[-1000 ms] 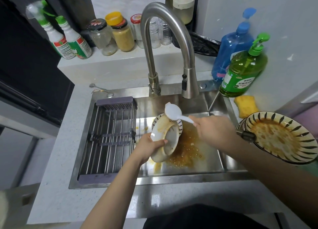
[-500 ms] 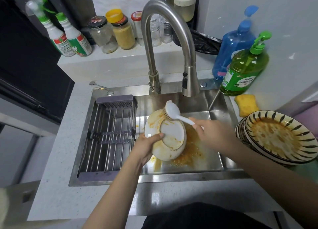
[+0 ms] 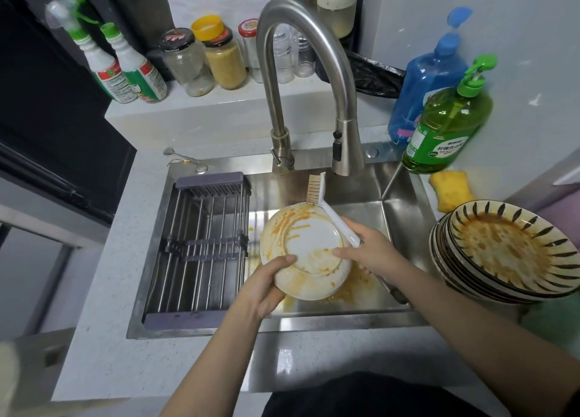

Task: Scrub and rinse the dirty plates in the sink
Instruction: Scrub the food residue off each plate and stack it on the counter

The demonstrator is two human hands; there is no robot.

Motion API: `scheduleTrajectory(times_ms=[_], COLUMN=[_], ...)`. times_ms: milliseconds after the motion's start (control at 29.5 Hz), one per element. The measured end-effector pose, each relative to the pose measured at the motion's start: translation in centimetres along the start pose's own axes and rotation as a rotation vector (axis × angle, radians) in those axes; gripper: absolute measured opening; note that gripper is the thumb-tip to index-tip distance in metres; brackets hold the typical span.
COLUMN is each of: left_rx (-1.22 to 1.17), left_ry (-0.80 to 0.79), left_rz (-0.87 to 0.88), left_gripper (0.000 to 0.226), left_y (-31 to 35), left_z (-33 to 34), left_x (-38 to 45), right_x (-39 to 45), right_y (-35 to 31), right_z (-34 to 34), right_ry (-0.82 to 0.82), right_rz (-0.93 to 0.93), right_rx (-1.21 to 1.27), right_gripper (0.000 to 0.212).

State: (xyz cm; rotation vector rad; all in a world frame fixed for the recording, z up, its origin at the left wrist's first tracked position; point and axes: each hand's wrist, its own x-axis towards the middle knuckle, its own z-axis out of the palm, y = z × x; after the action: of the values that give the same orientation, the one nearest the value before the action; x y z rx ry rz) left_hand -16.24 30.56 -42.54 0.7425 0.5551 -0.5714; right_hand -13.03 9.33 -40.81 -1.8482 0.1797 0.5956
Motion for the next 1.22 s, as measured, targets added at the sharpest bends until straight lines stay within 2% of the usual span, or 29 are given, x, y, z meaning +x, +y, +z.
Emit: scheduleTrajectory(times_ms=[68, 136, 204, 272, 373, 441, 543, 679, 815, 917, 951, 1052, 1120, 1222], left_rx=[0.082, 0.217, 0.295, 0.287, 0.325, 0.45, 0.631, 0.782, 0.938, 1.041, 1.053, 1.034, 1.023, 0.946], left_ry=[-0.003, -0.001, 0.027, 0.07, 0.165, 0.237, 0.273, 0.293, 0.323, 0.325, 0.322, 0.324, 0.307, 0.301], left_rz=[-0.044, -0.104, -0.113, -0.072, 0.022, 0.087, 0.156, 0.178, 0.203, 0.212, 0.217, 0.233, 0.246, 0.247], left_gripper=[0.041, 0.053, 0.051, 0.046, 0.035, 0.029, 0.019, 0.021, 0.012, 0.019, 0.022, 0.02, 0.026, 0.031], left_y=[1.4, 2.3, 2.3, 1.9, 1.7, 1.7, 1.7, 1.4, 1.4, 1.3, 1.2, 1.3, 1.2, 0.5], left_z=[-0.4, -0.5, -0.6, -0.7, -0.4, -0.3, -0.1, -0.3, -0.1, 0.2, 0.3, 0.4, 0.3, 0.3], left_x=[0.2, 0.4, 0.8, 1.2, 1.8, 2.1, 2.2, 2.3, 2.5, 2.2, 2.1, 1.8, 1.5, 0.9], right_x=[0.4, 0.7, 1.0, 0.9, 0.4, -0.6, -1.0, -1.0, -3.0, -1.3, -1.2, -2.8, -3.2, -1.7], right_y=[-0.4, -0.9, -1.3, -1.8, -2.3, -2.8, -3.4, -3.8, -4.9, -4.8, -5.0, -5.5, -5.4, -4.7], right_z=[-0.6, -1.1, -1.2, -1.2, -1.6, -1.5, -1.4, -2.2, -0.8, -2.2, -2.5, -1.5, -1.5, -3.1], right_ry=[-0.053, -0.111, -0.128, -0.035, 0.15, 0.133, 0.138, 0.156, 0.122, 0.144, 0.141, 0.091, 0.071, 0.081], right_rz=[0.006, 0.016, -0.022, -0.063, -0.123, -0.217, -0.275, -0.202, -0.396, -0.262, -0.25, -0.376, -0.412, -0.257], right_rx=[-0.037, -0.122, -0.209, -0.317, -0.666, -0.9, -1.08, -1.128, -1.233, -1.256, -1.272, -1.309, -1.309, -1.246], right_gripper=[0.073, 0.073, 0.067, 0.054, 0.04, 0.04, 0.042, 0.041, 0.043, 0.04, 0.04, 0.042, 0.042, 0.038])
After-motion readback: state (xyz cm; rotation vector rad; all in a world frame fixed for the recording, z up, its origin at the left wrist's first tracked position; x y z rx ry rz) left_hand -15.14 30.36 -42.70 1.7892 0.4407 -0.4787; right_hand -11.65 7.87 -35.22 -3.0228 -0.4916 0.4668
